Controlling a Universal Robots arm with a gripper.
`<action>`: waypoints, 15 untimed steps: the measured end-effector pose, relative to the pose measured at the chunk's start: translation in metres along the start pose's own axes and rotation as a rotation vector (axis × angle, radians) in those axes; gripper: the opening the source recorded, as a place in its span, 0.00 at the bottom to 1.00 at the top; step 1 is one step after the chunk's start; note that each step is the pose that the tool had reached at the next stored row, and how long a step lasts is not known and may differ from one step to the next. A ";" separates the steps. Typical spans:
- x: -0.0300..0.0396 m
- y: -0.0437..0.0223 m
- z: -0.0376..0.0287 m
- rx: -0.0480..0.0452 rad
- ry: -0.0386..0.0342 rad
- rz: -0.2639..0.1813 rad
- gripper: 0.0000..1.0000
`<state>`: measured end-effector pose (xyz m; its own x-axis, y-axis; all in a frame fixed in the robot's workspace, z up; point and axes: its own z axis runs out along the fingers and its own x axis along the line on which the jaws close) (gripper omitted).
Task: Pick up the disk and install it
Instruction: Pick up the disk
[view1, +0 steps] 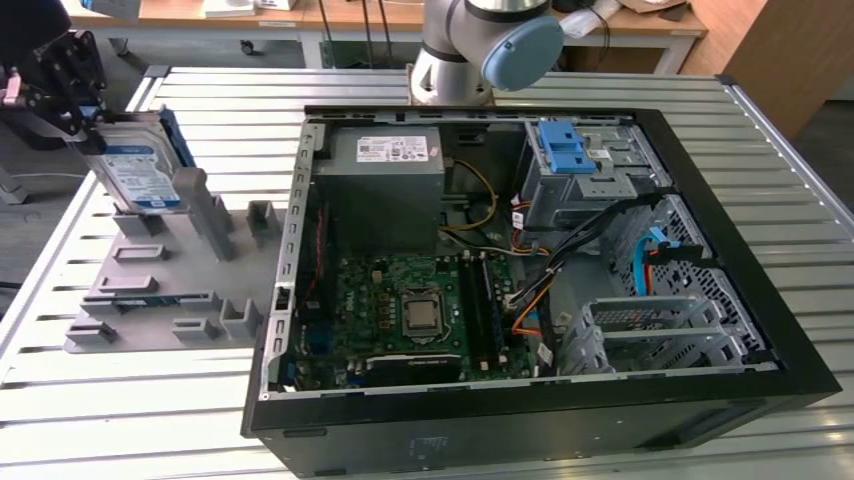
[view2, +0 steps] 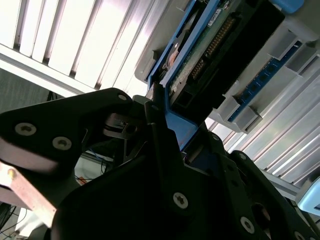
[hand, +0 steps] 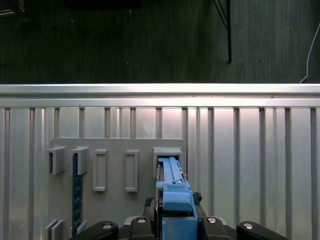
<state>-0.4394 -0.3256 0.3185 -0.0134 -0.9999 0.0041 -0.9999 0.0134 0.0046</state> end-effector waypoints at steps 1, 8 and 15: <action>0.0000 0.0000 -0.0006 0.0000 0.0000 0.000 0.36; 0.0000 0.0000 -0.0043 0.0000 0.0000 0.000 0.36; 0.0000 0.0000 -0.0076 -0.0001 0.0001 0.000 0.36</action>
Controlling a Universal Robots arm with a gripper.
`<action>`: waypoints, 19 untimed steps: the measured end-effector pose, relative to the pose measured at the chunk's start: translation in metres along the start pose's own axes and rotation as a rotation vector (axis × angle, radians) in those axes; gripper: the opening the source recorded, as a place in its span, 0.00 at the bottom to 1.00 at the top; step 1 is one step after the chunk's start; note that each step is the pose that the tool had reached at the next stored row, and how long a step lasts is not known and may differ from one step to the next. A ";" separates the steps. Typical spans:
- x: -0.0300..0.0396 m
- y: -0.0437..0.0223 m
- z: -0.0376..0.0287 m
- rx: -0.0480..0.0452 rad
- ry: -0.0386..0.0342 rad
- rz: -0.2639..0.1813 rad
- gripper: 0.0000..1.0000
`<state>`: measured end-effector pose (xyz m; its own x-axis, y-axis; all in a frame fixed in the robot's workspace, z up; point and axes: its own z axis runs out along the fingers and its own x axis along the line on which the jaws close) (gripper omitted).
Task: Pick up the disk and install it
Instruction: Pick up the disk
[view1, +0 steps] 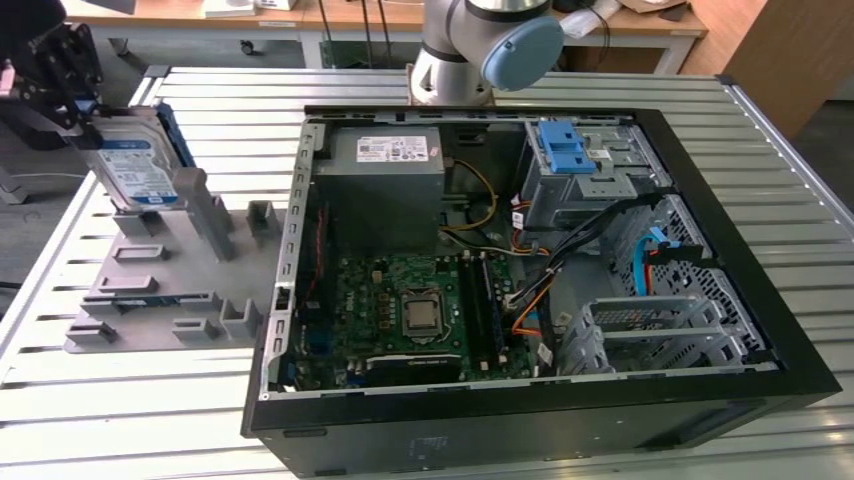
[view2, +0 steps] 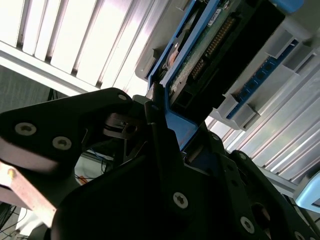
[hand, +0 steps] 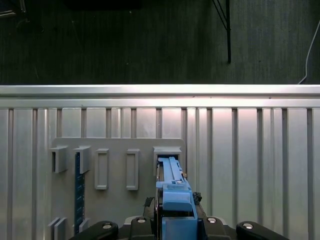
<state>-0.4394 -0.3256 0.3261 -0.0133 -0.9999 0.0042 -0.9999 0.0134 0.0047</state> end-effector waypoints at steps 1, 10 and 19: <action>0.0000 0.0000 -0.0004 0.0001 -0.0001 0.000 0.36; 0.0000 0.0000 -0.0041 0.0001 -0.0001 0.000 0.36; 0.0000 0.0000 -0.0072 0.0000 0.0000 0.000 0.36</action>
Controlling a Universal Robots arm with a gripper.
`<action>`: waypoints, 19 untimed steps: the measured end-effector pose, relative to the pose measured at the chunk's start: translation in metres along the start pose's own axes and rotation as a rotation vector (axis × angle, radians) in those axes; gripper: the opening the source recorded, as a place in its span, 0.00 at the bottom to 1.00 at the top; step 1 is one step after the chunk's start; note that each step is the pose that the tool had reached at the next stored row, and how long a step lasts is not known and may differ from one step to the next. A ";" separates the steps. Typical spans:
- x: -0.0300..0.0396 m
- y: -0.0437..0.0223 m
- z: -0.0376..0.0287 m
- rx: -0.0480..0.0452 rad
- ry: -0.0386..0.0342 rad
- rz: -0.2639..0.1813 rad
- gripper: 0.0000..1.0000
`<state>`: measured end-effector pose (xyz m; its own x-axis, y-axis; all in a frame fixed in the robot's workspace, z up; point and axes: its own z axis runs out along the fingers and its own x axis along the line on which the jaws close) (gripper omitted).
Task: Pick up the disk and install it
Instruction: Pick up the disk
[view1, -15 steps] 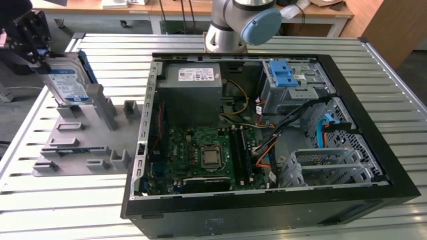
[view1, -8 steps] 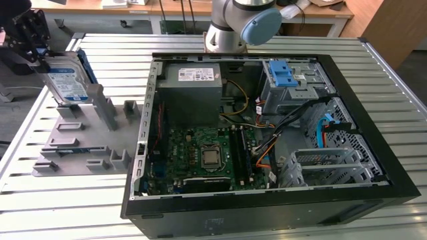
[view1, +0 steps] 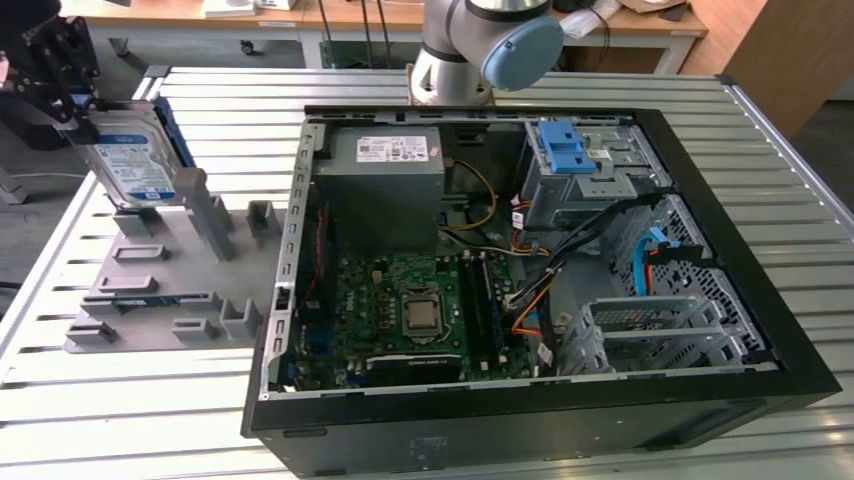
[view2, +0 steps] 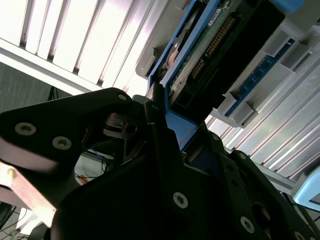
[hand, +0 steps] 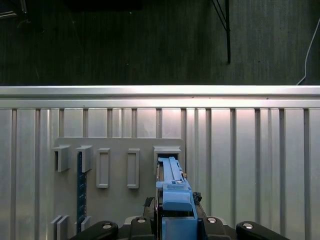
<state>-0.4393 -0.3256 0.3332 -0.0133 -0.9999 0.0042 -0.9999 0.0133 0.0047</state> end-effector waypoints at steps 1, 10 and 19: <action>0.0000 0.0000 -0.0002 0.0000 0.0000 0.000 0.36; 0.0000 0.0000 -0.0031 0.0001 -0.0001 0.000 0.36; 0.0000 0.0000 -0.0067 0.0000 0.0000 0.000 0.36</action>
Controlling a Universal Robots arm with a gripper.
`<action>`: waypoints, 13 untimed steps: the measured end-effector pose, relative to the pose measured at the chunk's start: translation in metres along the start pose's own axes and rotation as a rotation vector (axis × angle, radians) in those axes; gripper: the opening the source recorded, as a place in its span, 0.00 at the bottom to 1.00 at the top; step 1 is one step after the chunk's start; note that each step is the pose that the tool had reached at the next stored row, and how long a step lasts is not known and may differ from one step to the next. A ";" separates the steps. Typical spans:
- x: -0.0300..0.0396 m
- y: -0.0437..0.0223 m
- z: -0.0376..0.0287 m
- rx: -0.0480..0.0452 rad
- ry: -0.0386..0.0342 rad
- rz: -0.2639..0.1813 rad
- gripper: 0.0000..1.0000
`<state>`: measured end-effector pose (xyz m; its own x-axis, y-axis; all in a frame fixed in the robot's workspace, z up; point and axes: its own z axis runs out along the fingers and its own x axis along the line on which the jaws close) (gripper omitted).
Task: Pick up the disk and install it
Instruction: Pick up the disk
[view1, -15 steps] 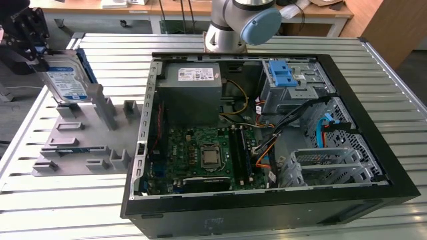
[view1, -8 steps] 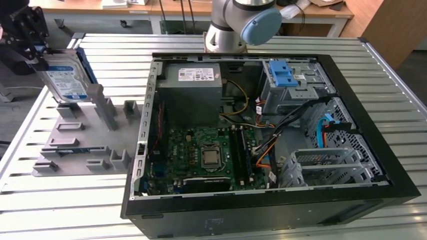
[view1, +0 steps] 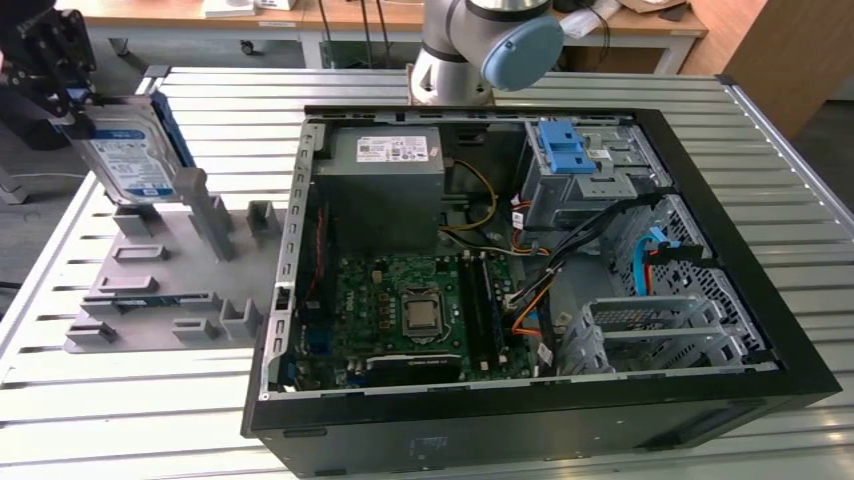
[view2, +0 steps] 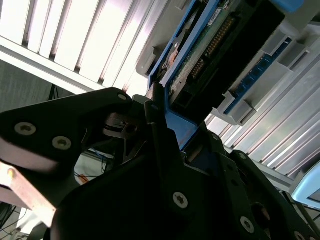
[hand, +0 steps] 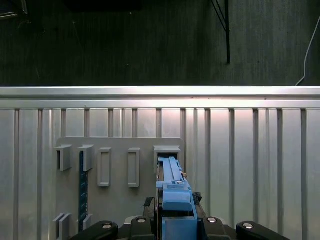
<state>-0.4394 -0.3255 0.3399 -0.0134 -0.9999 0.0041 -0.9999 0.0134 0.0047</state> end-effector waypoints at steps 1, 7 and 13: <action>0.0000 0.0000 -0.0005 -0.0001 0.0000 0.000 0.36; 0.0000 0.0000 -0.0030 0.0000 0.0000 0.000 0.36; 0.0000 0.0000 -0.0055 0.0001 0.0000 0.000 0.36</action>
<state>-0.4394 -0.3256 0.3454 -0.0134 -0.9999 0.0041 -0.9999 0.0134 0.0047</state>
